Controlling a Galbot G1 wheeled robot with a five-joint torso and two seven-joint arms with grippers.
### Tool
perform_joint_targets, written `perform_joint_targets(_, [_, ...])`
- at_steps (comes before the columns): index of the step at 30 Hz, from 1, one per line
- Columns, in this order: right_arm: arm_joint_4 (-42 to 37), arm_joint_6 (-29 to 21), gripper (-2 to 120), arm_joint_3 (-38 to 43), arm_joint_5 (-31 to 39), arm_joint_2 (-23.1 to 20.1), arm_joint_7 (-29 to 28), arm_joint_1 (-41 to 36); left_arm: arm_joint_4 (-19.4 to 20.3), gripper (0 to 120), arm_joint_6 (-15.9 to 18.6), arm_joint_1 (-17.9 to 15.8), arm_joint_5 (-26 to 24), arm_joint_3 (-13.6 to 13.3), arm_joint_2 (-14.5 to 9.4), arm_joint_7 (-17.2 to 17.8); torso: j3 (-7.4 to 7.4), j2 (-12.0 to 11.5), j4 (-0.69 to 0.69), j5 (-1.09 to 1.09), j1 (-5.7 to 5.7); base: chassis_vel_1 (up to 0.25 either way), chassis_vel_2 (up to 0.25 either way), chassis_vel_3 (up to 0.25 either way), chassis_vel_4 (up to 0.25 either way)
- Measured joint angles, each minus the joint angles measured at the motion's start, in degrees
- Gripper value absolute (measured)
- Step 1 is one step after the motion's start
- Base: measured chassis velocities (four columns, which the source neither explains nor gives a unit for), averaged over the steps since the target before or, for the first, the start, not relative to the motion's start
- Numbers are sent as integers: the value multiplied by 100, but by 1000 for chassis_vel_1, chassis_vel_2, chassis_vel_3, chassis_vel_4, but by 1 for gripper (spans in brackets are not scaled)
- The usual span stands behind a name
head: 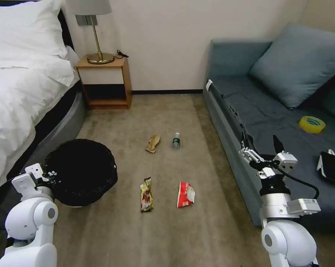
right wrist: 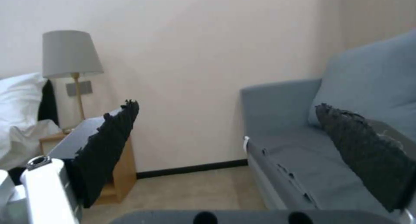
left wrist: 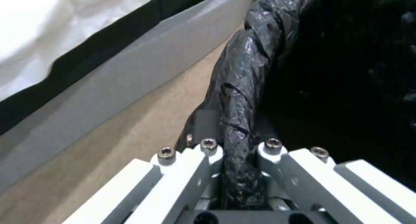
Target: Pick up the trash bin, then pick up the garbage on the floor and place it into the trash bin.
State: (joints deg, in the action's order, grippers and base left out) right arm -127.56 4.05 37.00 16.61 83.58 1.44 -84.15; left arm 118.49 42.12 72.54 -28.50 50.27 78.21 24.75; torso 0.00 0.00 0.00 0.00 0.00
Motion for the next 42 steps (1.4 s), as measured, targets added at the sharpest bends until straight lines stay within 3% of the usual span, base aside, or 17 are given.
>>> perform_joint_targets(26, [199, -66, 100, -177, -172, -40, -40, 120, -89, 3, 2, -85, 14, 9, 28, -18, 0, 0, 0, 0, 0, -54, 47, 51, -45])
perform_joint_targets(31, [282, -719, 100, -586, -37, -224, -501, 328, -41, 3, 2, -88, 13, 9, 36, -39, 1, 0, 0, 0, 0, -75, 85, 77, -77])
perform_joint_targets(34, [350, -1714, 100, -1115, 674, -479, -1178, 511, 2, 3, 2, -191, 16, -94, 37, -87, 0, 0, 1, 0, 0, 0, 0, 0, 0])
perform_joint_targets(36, [384, -1995, 100, -1264, 885, -545, -1389, 554, 13, 3, 2, -211, 18, -120, 35, -107, -1, 0, -2, 0, 0, 0, 0, 0, 0])
perform_joint_targets(38, [731, -2826, 100, -1914, 1616, -767, -2151, 804, 107, 3, 2, -203, 23, -135, 39, -159, -1, 0, -1, 0, 0, 0, 0, 0, 0])
perform_joint_targets(40, [990, -3009, 100, -2172, 1799, -840, -2377, 962, 147, 3, 2, -189, 29, -122, 43, -165, -1, 0, -2, 1, -1, 0, 0, 0, 0])
perform_joint_targets(42, [1671, -3417, 100, -2748, 2412, -971, -2851, 1429, 226, 3, 2, -168, 32, -103, 48, -186, 0, 0, 2, 0, 0, 0, 0, 0, 0])
